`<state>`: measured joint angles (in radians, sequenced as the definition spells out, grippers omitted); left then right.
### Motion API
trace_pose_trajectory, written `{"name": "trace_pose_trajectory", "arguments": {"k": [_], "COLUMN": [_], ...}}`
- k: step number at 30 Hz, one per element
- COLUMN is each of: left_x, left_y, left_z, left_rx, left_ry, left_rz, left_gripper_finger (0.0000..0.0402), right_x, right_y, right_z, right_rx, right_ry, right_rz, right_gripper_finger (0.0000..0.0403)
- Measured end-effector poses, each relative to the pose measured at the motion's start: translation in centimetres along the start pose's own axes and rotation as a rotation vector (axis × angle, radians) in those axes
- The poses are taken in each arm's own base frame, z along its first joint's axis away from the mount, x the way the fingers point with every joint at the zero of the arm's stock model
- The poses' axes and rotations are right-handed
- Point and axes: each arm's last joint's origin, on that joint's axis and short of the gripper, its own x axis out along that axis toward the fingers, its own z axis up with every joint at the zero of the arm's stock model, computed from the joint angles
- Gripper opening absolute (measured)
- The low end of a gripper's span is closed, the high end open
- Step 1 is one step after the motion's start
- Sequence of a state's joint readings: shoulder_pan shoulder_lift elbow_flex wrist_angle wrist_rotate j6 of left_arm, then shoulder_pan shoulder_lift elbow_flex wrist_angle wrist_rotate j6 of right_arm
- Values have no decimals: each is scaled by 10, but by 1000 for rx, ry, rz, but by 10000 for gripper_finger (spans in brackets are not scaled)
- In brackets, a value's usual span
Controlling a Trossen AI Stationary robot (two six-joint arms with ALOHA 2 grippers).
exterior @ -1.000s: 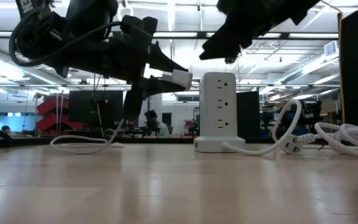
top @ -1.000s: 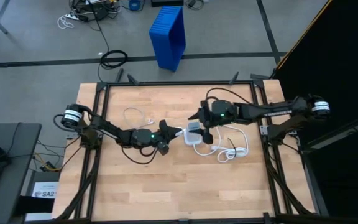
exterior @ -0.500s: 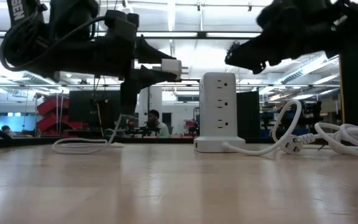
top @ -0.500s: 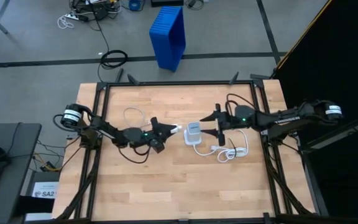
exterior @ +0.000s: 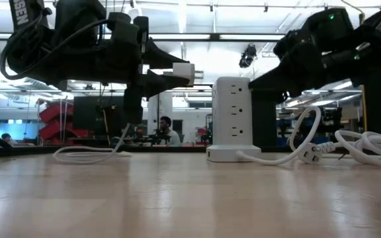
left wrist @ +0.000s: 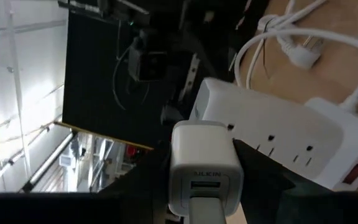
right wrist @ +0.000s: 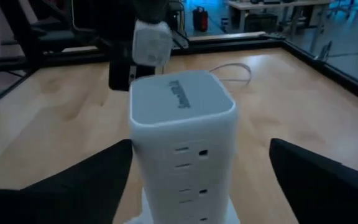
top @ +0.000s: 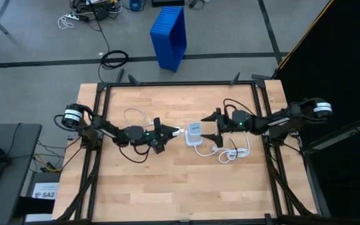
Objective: Plug in charger
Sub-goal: Insert the white charger adapter into the white outlet extension
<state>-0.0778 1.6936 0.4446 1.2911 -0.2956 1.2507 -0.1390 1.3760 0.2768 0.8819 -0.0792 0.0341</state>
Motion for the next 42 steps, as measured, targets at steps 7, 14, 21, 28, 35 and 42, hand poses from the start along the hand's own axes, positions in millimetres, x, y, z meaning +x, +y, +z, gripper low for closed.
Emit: {"name": "trace_pose_trajectory", "arguments": {"k": [7,14,21,28,35,42], "left_x": [1,2,2,2,3,4], "left_y": [0,1,-3,-4,-3,-2], "left_z": [-3,-6,-8,-8,-11,-13], "left_rx": [-38,-58,-48,-37,-36,-36], "left_ry": [-20,-43,-30,-28,-39,-45], "left_rz": [-21,-29,-67,-75,-81,-80], "left_gripper_finger": [124,124,124,124,124,124], "right_x": [19,56,67,62,62,62], "right_y": [-1,-5,-10,-14,-14,-14], "right_z": [-9,-11,-12,-15,-15,-15], "right_rx": [20,37,-8,42,49,58], "right_ry": [-44,-4,-3,17,21,19], "right_rz": [60,169,199,210,218,213], "right_gripper_finger": [396,388,347,307,293,264]}}
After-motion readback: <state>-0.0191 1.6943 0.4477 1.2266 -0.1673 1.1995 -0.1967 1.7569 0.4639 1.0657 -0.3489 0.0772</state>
